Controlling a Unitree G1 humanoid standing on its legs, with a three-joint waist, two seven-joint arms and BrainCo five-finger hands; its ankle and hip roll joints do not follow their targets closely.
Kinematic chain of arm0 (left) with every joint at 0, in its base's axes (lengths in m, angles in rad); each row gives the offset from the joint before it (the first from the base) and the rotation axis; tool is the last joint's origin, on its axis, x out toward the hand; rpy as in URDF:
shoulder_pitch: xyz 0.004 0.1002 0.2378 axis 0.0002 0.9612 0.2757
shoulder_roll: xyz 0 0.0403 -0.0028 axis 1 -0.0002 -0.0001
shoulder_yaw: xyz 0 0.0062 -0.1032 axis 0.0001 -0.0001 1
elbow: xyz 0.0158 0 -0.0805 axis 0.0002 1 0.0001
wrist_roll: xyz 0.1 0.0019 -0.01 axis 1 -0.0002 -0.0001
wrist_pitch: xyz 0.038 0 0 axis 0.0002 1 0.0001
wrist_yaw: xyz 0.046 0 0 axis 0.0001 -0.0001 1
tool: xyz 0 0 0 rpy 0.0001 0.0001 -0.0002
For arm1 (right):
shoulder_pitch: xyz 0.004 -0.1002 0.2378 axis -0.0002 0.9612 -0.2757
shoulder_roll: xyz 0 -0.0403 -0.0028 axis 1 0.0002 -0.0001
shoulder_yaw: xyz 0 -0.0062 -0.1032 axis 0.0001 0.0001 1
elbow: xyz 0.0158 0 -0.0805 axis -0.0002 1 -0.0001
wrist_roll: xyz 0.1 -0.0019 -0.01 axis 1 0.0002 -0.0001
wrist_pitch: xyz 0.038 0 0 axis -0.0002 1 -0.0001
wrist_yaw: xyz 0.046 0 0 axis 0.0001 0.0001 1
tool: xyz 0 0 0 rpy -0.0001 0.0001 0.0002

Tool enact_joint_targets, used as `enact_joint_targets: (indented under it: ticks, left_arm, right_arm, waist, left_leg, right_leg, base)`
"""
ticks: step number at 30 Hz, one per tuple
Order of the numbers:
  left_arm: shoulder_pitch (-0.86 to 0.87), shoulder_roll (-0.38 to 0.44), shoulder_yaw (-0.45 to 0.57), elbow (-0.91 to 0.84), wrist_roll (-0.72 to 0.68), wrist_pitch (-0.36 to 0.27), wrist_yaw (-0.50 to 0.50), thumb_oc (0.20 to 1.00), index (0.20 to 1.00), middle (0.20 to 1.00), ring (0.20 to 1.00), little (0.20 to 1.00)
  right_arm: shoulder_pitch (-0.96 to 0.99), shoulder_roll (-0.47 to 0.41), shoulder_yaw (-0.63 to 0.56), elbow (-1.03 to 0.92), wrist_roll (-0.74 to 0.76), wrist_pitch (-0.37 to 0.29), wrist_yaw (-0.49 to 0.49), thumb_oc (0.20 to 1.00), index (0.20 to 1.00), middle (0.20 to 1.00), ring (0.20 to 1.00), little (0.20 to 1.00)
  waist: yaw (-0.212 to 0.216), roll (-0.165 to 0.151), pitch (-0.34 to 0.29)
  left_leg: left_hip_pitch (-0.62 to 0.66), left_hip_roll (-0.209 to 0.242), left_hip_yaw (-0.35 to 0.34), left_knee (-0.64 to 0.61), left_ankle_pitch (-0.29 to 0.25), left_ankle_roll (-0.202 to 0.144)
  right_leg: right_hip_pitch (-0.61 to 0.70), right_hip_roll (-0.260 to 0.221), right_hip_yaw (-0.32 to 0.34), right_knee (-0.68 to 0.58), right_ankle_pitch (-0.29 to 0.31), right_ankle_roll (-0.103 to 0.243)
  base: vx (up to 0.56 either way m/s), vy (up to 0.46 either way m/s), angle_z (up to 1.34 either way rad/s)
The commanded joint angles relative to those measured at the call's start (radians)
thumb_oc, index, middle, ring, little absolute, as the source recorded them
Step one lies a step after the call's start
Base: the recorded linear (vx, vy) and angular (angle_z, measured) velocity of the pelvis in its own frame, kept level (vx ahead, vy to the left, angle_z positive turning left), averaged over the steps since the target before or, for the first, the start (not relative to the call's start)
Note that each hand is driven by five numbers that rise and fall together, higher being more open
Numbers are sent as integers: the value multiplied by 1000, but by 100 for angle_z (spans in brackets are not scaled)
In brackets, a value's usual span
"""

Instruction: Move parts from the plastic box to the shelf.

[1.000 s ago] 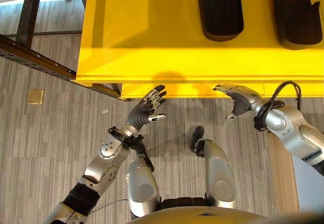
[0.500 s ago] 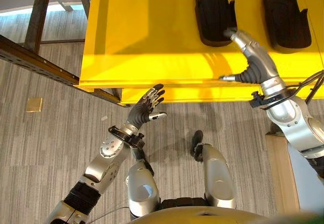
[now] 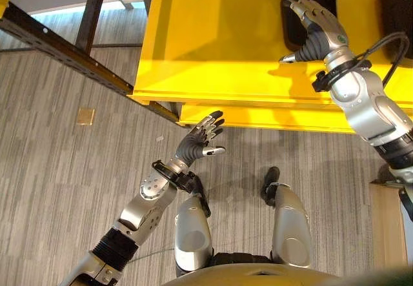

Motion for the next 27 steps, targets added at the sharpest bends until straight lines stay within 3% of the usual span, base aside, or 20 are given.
enact_joint_targets:
  ticks: [1,7,15,21,27]
  left_arm:
    - [36,18,15,-93,-18,-44,-31,1000,1000,1000,1000,1000]
    - [15,11,11,-113,-21,-16,-23,1000,1000,1000,1000,1000]
    - [1,3,-2,-111,-18,-21,-13,1000,1000,1000,1000,1000]
    - [10,-1,12,-113,-26,-30,-1,1000,1000,1000,1000,1000]
    - [-4,-7,5,-94,-23,-32,1,1000,1000,1000,1000,1000]
  right_arm:
    - [-53,-7,-27,-71,-74,16,-3,1000,1000,1000,1000,1000]
    - [-101,30,-25,71,-145,111,-104,1000,1000,1000,1000,1000]
    - [-109,51,-62,67,-174,-5,-228,1000,1000,1000,1000,1000]
    - [3,61,-101,-25,-149,38,-142,1000,1000,1000,1000,1000]
    - [0,78,-65,57,-129,95,-130,1000,1000,1000,1000,1000]
  waist:
    - [-13,-33,-7]
    - [-4,-26,0]
    - [-11,-18,0]
    - [-35,-26,-4]
    - [-31,-29,-3]
  left_leg:
    - [-36,-42,-30,94,-72,48]
    - [-40,-46,-30,87,-67,47]
    - [-34,-53,-27,80,-71,49]
    - [-16,-51,-14,70,-76,46]
    - [-14,-47,-11,74,-79,49]
  right_leg:
    - [86,53,16,0,-115,26]
    - [66,36,12,21,-117,28]
    - [60,34,20,24,-118,32]
    - [72,34,32,0,-109,39]
    - [78,32,30,-2,-106,38]
  base:
    - [-22,28,15]
    - [-10,20,7]
    - [0,0,0]
    - [1,31,-4]
    - [2,-1,-2]
